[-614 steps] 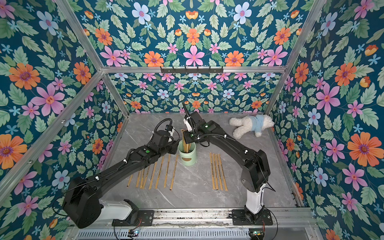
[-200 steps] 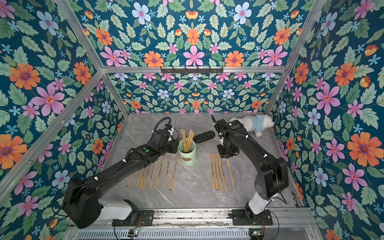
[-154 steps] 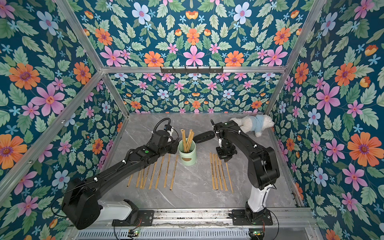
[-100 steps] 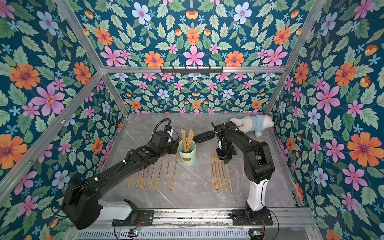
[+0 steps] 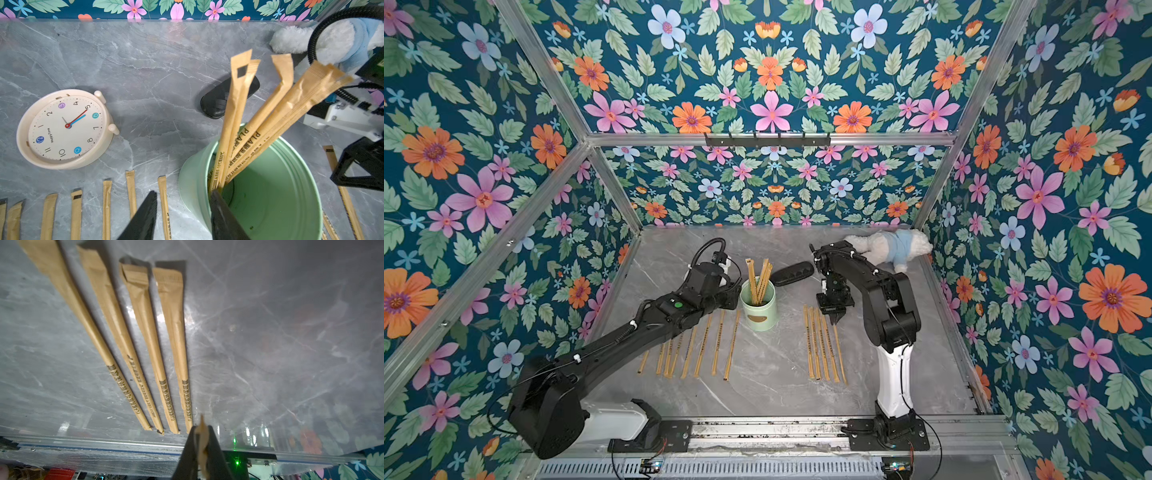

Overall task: Take the straws out of the storage container
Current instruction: Place the straw at the center of the board, then pick up the straw from the container.

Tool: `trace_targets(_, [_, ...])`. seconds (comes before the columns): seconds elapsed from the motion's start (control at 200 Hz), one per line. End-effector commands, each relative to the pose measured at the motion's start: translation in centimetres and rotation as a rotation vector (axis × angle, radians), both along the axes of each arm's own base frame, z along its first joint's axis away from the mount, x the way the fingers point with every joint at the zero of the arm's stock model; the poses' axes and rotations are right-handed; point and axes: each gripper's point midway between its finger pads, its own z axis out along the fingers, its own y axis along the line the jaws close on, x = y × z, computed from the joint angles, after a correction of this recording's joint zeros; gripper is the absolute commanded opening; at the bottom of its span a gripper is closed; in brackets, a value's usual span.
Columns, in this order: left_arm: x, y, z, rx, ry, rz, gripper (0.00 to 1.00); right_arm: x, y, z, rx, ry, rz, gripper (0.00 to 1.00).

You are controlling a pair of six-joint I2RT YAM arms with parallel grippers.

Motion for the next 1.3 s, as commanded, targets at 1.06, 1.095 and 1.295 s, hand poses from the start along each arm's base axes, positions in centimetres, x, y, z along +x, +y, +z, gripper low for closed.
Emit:
trace_targets(1.06, [0.4, -0.1, 1.0, -0.024, -0.022, 0.012, 0.44, 1.2, 5.7, 14.2, 0.238, -0.648, 0.043, 0.25])
trace_targets(1.095, [0.4, -0.2, 1.1, -0.026, -0.023, 0.012, 0.44, 1.1, 6.9, 15.4, 0.285, -0.694, 0.052, 0.26])
trace_targets(1.295, [0.5, 0.0, 1.7, -0.033, -0.033, 0.021, 0.45, 1.0, 12.7, 20.3, 0.498, -0.939, 0.134, 0.3])
